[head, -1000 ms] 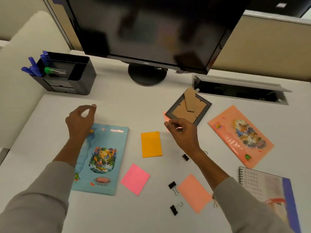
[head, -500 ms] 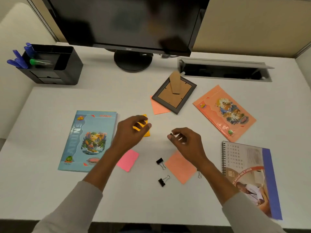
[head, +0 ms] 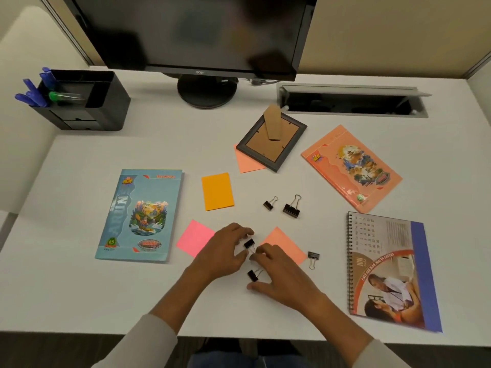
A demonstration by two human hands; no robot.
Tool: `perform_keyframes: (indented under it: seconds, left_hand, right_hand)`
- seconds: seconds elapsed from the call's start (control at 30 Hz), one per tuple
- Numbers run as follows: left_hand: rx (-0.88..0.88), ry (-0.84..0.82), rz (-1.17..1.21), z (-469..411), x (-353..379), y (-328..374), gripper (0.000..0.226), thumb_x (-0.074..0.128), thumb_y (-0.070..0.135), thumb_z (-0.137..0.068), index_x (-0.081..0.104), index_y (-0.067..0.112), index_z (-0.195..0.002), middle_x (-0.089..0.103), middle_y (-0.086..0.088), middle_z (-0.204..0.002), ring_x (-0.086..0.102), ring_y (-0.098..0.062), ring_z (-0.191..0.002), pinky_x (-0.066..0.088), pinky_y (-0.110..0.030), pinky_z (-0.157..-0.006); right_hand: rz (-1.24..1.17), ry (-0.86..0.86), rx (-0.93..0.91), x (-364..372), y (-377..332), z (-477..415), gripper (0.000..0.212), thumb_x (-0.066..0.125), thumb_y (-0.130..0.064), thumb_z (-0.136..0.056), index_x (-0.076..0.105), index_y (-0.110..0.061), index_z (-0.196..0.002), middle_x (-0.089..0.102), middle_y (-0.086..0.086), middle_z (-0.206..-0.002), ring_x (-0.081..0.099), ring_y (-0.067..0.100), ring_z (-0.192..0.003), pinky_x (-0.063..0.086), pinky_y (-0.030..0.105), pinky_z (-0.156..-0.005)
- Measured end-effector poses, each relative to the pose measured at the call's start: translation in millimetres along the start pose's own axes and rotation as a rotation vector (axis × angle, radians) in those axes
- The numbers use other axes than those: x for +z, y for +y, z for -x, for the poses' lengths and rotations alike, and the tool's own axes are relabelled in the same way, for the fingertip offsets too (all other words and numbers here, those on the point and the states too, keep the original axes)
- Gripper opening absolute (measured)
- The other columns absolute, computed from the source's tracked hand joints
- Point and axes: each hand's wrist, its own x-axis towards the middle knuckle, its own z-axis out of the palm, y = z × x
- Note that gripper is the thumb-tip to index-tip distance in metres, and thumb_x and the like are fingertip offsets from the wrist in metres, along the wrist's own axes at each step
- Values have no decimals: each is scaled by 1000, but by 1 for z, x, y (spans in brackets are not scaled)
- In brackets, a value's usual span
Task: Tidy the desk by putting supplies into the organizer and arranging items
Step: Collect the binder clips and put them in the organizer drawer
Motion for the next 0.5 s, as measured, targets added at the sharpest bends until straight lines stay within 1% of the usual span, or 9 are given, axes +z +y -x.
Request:
perform_keyframes:
  seconds: [0.03, 0.1, 0.13, 0.17, 0.27, 0.37, 0.43, 0.5]
  left_hand:
    - [23, -28, -21, 1, 0, 0, 52, 68, 25, -88, 54, 26, -138, 54, 8, -128, 52, -6, -102, 42, -7, -80]
    - [46, -81, -81, 1, -1, 0, 58, 66, 26, -88, 48, 31, -143, 48, 9, -135, 50, -11, -115, 49, -23, -92]
    - [43, -102, -110, 1, -1, 0, 59, 66, 26, -89, 46, 33, -144, 46, 9, -137, 48, -12, -119, 50, -29, -96]
    - [39, -117, -134, 0, -1, 1, 60, 66, 26, -89, 45, 34, -144, 45, 10, -139, 47, -12, -121, 50, -32, -98]
    - [40, -134, -179, -4, 0, 3, 55, 67, 23, -91, 49, 32, -142, 45, 8, -137, 49, -14, -118, 50, -32, -98]
    - [43, -128, -183, -7, 0, 2, 45, 69, 24, -91, 58, 30, -135, 48, 8, -131, 55, -14, -108, 52, -30, -95]
    - [32, -113, -170, -10, 0, 0, 37, 69, 24, -92, 63, 30, -128, 49, 9, -125, 58, -13, -101, 53, -29, -91]
    - [15, -98, -162, -11, -1, -2, 31, 69, 24, -92, 65, 29, -123, 52, 10, -118, 58, -12, -96, 53, -28, -87]
  right_hand:
    - [17, -17, -10, 2, -1, 2, 62, 60, -56, -89, 48, -24, -141, 44, -5, -136, 41, 15, -121, 40, 29, -96]
    - [86, -51, -45, 3, -2, 3, 55, 58, -52, -91, 48, -27, -140, 43, -4, -137, 41, 18, -118, 40, 32, -94]
    - [119, -60, -62, 3, -1, 2, 51, 57, -50, -93, 49, -28, -138, 43, -4, -136, 41, 18, -116, 41, 34, -92]
    - [138, -64, -71, 3, -1, 1, 48, 56, -48, -94, 51, -28, -137, 44, -4, -135, 41, 19, -115, 41, 35, -91]
    - [133, -64, -79, 0, -2, -2, 37, 58, -40, -95, 59, -26, -130, 46, -3, -129, 43, 20, -109, 41, 35, -86]
    - [129, -68, -96, -2, -2, -4, 28, 59, -32, -96, 66, -22, -121, 50, 0, -124, 46, 23, -106, 43, 36, -81]
    - [107, -62, -75, -5, -1, -5, 25, 58, -31, -96, 67, -20, -117, 51, 0, -121, 47, 23, -108, 45, 38, -80]
    - [85, -39, -47, -7, 1, -5, 26, 55, -33, -96, 66, -21, -116, 51, -2, -121, 46, 20, -111, 45, 35, -81]
